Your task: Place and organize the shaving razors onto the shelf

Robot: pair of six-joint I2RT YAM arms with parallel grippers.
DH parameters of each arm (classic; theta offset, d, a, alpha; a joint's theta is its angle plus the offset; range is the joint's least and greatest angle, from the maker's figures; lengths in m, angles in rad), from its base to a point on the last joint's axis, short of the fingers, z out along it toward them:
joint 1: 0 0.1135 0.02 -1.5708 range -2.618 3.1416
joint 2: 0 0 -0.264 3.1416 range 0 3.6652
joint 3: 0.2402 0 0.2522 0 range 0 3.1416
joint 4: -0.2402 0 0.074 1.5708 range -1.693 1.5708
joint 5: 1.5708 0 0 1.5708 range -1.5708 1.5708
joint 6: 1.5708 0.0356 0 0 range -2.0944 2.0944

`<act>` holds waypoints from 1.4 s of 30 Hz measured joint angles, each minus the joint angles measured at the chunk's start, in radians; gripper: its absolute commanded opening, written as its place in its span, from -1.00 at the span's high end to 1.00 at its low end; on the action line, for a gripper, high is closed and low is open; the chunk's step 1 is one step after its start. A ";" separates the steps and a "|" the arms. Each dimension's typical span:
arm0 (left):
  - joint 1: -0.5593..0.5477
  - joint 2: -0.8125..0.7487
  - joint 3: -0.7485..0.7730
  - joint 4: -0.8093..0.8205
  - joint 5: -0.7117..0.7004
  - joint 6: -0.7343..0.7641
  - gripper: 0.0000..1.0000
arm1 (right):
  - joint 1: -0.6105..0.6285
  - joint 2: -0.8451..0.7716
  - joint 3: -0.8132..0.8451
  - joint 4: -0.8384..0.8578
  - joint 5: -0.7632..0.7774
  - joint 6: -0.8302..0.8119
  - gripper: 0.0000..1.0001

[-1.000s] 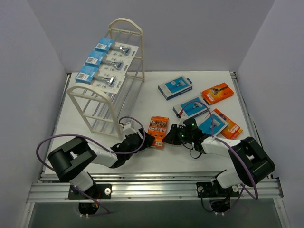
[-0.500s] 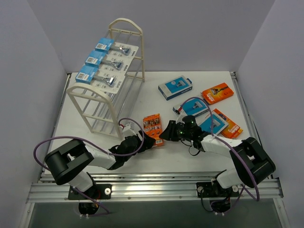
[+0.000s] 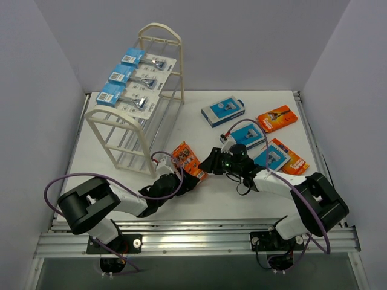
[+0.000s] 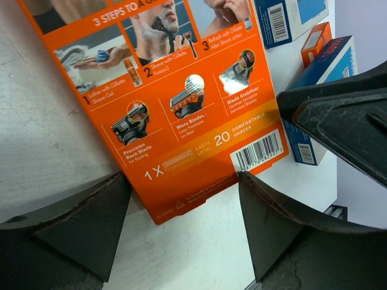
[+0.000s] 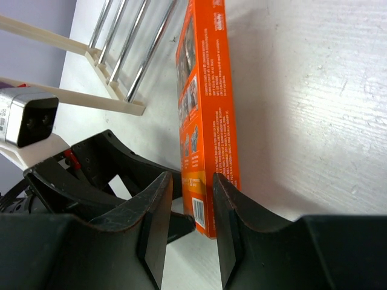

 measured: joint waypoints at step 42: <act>-0.032 0.008 -0.105 0.170 0.143 -0.082 -0.64 | 0.192 -0.155 0.032 -0.107 0.046 0.009 -0.44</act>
